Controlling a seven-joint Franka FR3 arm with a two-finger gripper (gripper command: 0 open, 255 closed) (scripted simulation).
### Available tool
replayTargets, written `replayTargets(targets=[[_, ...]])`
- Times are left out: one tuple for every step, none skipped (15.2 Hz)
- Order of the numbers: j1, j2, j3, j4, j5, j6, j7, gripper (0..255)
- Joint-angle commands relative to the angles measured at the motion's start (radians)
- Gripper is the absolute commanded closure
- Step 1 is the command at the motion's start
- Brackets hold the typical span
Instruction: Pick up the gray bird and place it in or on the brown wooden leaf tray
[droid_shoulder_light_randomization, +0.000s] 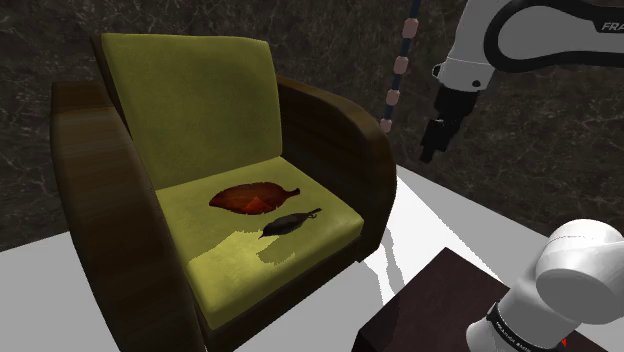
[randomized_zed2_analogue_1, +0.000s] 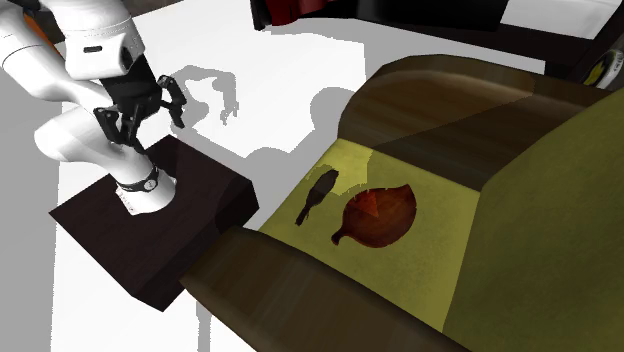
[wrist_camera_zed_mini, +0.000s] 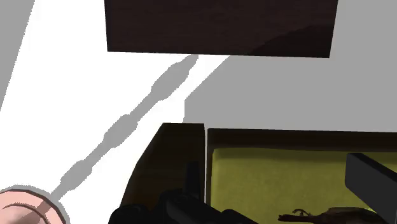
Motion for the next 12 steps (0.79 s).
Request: replayTargets(targets=[[0.000, 0.000, 0.000, 0.000, 0.000, 0.000, 0.000, 0], [0.011, 0.034, -0.006, 0.002, -0.005, 0.030, -0.036, 0], [0.022, 0.069, -0.012, 0.006, -0.011, 0.060, -0.071, 0], [0.034, 0.104, -0.018, 0.011, -0.015, 0.089, -0.106, 0], [0.045, 0.139, -0.023, 0.018, -0.019, 0.116, -0.141, 0], [0.056, 0.175, -0.027, 0.026, -0.023, 0.143, -0.175, 0], [0.067, 0.211, -0.030, 0.034, -0.025, 0.169, -0.210, 0], [0.078, 0.247, -0.033, 0.044, -0.028, 0.194, -0.244, 0], [0.088, 0.284, -0.036, 0.055, -0.030, 0.218, -0.277, 0], [0.099, 0.320, -0.038, 0.067, -0.032, 0.241, -0.311, 0], [0.109, 0.356, -0.039, 0.080, -0.033, 0.264, -0.344, 0], [0.120, 0.392, -0.039, 0.093, -0.034, 0.285, -0.377, 0]])
